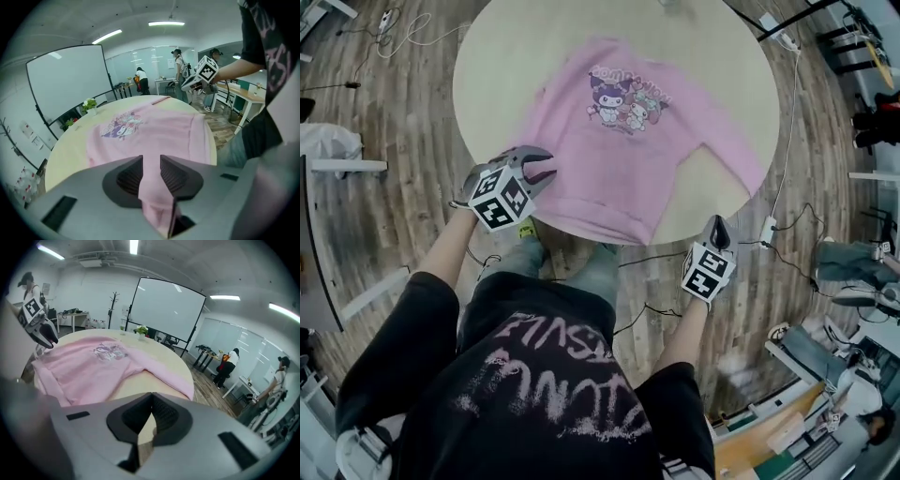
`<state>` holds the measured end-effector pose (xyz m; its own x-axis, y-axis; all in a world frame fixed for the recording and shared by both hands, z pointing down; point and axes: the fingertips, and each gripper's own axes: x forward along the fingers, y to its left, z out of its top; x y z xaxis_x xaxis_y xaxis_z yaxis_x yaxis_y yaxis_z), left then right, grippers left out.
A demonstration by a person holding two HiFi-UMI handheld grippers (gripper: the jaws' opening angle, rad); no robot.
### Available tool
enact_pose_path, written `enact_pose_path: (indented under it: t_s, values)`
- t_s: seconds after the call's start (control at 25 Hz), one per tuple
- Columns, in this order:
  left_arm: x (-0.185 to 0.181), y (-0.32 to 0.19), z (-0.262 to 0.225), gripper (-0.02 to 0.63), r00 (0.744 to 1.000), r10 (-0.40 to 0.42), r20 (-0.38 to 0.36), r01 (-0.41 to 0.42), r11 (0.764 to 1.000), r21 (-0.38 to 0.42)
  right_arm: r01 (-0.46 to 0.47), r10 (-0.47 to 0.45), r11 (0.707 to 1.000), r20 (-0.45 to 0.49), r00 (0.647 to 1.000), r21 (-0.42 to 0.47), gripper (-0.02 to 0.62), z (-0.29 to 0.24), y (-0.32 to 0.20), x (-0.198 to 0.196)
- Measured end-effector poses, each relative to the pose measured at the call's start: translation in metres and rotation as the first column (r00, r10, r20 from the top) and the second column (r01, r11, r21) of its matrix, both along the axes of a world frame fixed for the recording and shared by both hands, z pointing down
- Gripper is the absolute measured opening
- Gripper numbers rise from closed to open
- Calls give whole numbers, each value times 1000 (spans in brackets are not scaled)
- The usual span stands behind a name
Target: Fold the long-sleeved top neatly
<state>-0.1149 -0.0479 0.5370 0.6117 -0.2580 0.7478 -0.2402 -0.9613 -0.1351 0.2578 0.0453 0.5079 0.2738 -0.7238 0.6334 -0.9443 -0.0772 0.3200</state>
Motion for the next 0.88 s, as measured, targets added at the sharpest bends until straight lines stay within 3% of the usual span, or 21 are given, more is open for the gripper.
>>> enact_pose_path:
  t_s: [0.2, 0.4, 0.52, 0.72, 0.76, 0.88]
  values:
    - [-91, -18, 16, 124, 992, -126, -25, 124, 990, -71, 54, -55, 998, 45, 998, 19, 6, -2, -8, -123]
    - [-115, -17, 35, 149, 984, -170, -49, 157, 967, -199, 119, -117, 993, 72, 990, -15, 6, 7, -7, -201]
    - [-109, -14, 43, 184, 978, -192, -86, 161, 946, -282, 137, -135, 990, 72, 988, -29, 6, 8, -9, -218]
    - [-99, -13, 61, 193, 979, -194, -60, 168, 939, -301, 126, -122, 991, 80, 989, -39, 6, 7, -5, -222]
    - [-96, -14, 62, 176, 980, -190, -51, 167, 941, -294, 125, -121, 991, 81, 989, -43, 6, 8, -6, -221]
    - [-92, -17, 63, 46, 987, -162, -21, 151, 952, -265, 132, -128, 990, 83, 988, -55, 6, 14, -8, -216]
